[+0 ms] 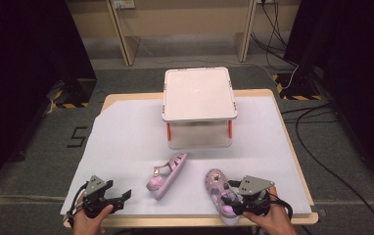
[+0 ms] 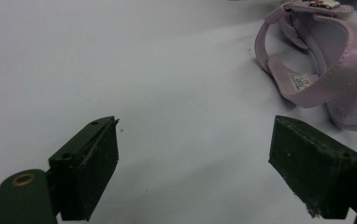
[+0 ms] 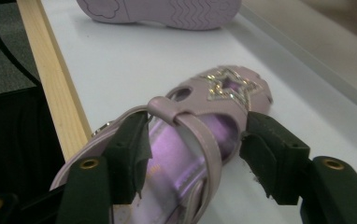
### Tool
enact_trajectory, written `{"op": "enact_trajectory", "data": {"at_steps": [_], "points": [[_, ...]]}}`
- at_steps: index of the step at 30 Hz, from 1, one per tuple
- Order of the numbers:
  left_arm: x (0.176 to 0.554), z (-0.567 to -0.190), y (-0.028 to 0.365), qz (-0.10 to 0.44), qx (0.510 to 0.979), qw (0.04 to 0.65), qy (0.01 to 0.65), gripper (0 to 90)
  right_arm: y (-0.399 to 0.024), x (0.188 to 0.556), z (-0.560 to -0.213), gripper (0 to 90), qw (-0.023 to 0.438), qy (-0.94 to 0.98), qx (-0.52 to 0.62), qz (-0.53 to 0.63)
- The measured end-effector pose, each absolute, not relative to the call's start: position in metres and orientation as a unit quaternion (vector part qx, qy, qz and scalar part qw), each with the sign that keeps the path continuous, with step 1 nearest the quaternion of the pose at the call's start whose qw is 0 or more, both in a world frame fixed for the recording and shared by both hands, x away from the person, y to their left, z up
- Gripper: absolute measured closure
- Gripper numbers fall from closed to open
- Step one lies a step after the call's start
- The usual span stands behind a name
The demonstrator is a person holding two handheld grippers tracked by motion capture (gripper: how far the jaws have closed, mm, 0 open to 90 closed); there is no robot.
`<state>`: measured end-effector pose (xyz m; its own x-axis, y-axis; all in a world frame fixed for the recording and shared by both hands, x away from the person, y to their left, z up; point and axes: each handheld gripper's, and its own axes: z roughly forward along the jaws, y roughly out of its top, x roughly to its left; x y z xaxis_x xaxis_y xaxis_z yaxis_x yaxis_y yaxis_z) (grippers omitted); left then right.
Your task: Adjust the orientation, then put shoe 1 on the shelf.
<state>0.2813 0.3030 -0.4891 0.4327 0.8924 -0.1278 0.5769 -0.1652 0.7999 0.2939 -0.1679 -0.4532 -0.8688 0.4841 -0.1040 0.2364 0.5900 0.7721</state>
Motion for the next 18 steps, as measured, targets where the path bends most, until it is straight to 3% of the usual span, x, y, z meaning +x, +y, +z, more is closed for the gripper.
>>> {"op": "enact_trajectory", "data": {"at_steps": [2,3,4,5,9,18], "points": [[0.281,-0.489,0.303,0.191,0.74,0.412,0.496,15.3,-0.166,0.293,-0.453,46.9,0.153,0.879,0.201,0.405],[0.281,-0.489,0.303,0.189,0.739,0.414,0.497,15.3,-0.164,0.292,-0.453,54.6,0.156,0.878,0.194,0.409],[0.281,-0.489,0.303,0.189,0.739,0.414,0.497,15.3,-0.164,0.292,-0.453,54.6,0.156,0.878,0.194,0.409],[0.28,-0.489,0.303,0.188,0.739,0.414,0.497,15.3,-0.164,0.292,-0.453,61.7,0.153,0.877,0.194,0.412],[0.281,-0.489,0.304,0.19,0.739,0.415,0.496,15.3,-0.164,0.291,-0.449,70.1,0.162,0.875,0.185,0.418],[0.281,-0.489,0.303,0.19,0.739,0.413,0.497,15.4,-0.174,0.291,-0.442,77.3,0.18,0.857,0.197,0.441]]}}
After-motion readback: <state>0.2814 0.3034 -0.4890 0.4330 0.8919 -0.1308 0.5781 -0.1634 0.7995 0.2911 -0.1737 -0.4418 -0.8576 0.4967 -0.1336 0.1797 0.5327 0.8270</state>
